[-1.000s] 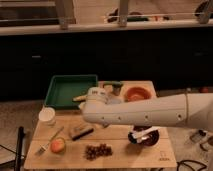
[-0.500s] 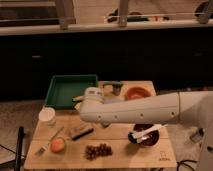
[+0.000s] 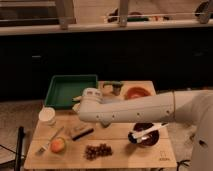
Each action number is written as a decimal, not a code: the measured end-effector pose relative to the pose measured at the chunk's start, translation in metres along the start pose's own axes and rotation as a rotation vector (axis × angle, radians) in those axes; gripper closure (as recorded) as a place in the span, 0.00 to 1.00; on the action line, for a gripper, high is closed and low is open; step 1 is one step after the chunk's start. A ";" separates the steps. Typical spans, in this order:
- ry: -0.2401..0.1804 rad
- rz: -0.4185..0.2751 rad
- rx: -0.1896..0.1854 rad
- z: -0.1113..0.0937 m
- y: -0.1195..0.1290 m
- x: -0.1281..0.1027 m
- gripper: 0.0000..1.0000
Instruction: Wipe table surface with eraser
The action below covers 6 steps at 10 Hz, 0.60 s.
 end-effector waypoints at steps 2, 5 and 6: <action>-0.022 0.047 -0.034 -0.002 0.006 -0.005 0.20; -0.078 0.076 -0.063 0.001 0.004 -0.018 0.20; -0.099 0.081 -0.064 0.004 0.004 -0.021 0.20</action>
